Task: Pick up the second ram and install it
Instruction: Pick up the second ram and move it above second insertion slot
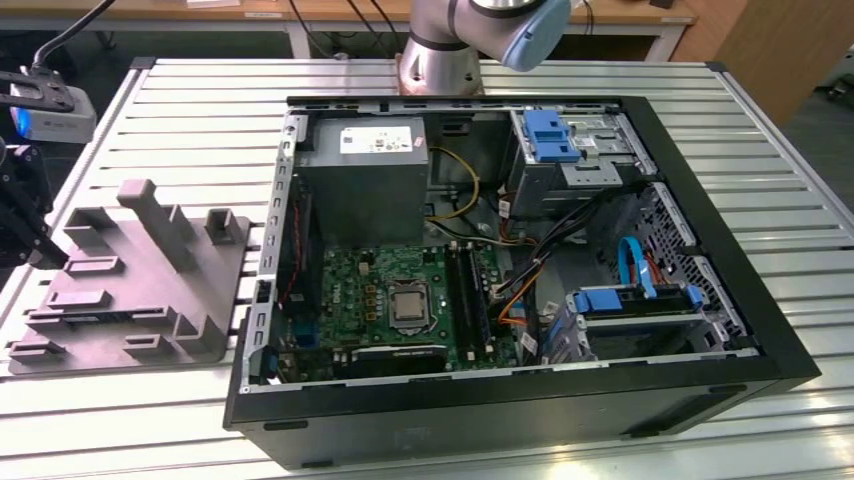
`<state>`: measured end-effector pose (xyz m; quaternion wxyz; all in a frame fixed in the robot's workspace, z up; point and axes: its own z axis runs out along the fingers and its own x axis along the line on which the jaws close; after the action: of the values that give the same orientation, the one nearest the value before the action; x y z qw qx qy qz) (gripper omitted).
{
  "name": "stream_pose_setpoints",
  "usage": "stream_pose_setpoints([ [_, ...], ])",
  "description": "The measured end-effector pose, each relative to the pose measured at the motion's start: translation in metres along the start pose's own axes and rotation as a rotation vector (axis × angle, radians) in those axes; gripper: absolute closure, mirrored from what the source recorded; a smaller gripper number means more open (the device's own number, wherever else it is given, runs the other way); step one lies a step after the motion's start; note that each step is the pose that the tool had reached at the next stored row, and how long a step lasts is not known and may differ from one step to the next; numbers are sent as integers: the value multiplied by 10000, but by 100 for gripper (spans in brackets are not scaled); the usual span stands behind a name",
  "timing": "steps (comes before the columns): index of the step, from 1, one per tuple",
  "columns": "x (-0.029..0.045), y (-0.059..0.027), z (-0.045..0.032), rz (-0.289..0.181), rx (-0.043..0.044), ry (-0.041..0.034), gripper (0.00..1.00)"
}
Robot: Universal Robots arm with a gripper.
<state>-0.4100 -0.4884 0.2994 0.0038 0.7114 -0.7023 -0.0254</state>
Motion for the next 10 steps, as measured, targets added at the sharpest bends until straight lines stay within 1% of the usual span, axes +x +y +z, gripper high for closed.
stream_pose_setpoints([
  [3,0,0,1,1,-2,4,90],
  [4,-2,1,7,2,3,21,90],
  [10,0,11,103,0,66,57,90],
])
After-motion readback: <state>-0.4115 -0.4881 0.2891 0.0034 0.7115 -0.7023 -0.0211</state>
